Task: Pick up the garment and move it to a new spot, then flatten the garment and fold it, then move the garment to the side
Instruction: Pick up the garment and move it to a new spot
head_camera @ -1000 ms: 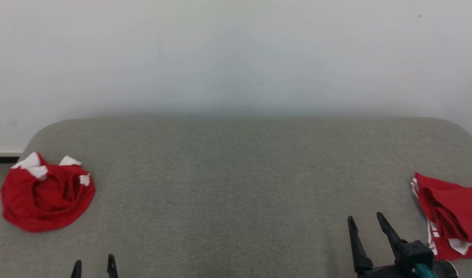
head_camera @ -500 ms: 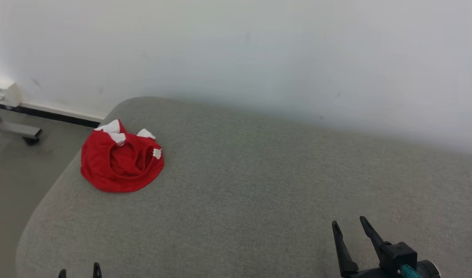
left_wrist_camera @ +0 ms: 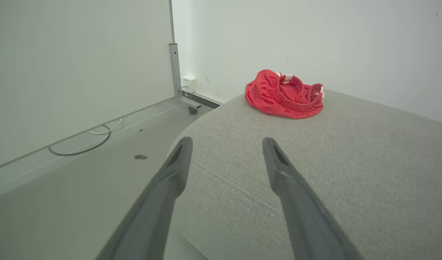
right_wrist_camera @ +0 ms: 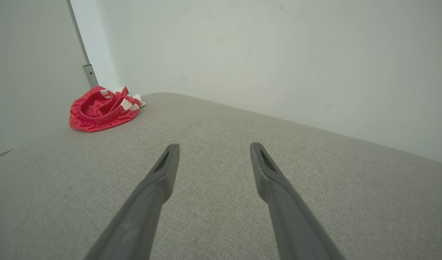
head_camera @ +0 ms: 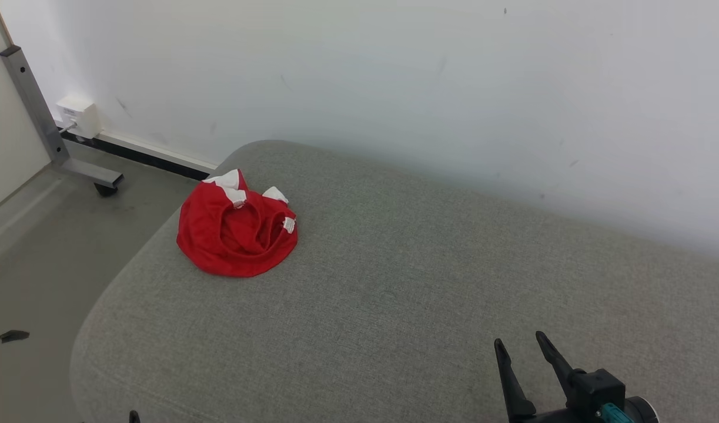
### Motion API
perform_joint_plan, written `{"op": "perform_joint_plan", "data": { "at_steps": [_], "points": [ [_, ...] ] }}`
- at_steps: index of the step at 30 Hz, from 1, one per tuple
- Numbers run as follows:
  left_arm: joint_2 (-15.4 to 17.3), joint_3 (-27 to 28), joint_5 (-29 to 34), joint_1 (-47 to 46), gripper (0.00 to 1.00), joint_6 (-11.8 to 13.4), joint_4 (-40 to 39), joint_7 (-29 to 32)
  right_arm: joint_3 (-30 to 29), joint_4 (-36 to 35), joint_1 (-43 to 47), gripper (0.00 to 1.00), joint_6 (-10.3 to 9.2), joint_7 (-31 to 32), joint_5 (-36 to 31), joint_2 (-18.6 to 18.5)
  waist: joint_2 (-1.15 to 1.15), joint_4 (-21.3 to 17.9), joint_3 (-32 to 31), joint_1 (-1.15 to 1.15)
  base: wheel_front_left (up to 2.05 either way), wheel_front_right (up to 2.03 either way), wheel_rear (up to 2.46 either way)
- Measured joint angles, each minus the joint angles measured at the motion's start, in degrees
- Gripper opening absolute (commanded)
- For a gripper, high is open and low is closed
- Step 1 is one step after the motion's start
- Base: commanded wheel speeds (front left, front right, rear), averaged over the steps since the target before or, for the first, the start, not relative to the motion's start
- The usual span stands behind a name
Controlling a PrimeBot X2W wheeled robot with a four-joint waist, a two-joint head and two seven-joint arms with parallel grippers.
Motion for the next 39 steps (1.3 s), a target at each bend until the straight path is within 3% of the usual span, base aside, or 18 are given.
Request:
{"op": "perform_joint_plan", "data": {
  "at_steps": [6, 11, 20, 31, 39],
  "points": [
    [0.1, -0.2, 1.3, -0.2, 1.00, 1.0, -0.1, 0.0, 0.8, 0.3, -0.3, 1.00, 0.00, -0.1, 0.4, 0.0, 0.00, -0.9, 0.0, 0.00, 0.00, 0.00, 0.00],
    [1.2, -1.3, 1.4, -3.1, 1.00, 0.0, 2.9, 0.4, 1.8, 0.1, -0.5, 1.00, 0.00, 0.1, 0.4, 0.0, 0.00, -2.0, 0.5, 0.00, 0.00, 0.00, 0.00],
    [4.5, 1.8, -2.6, -18.8, 1.00, -0.6, 14.6, 6.0, 9.7, -2.4, -4.6, 1.00, 0.00, 4.2, -0.2, -0.2, 0.00, -6.5, 2.6, 0.00, 0.00, 0.00, 0.00],
    [9.2, 9.4, -12.6, -38.9, 1.00, -0.2, 30.1, 13.0, 17.8, -11.5, -12.3, 1.00, 0.00, 8.7, 1.3, -6.8, 0.01, -13.9, 12.0, 0.02, 0.00, 0.00, 0.00],
    [10.8, 13.6, -19.9, -50.6, 1.00, -0.9, 37.7, 17.1, 16.2, -19.9, -13.9, 1.00, 0.00, 11.1, 1.4, -10.1, 0.02, -18.2, 21.3, 0.02, 0.00, 0.00, 0.00]
  ]
}}
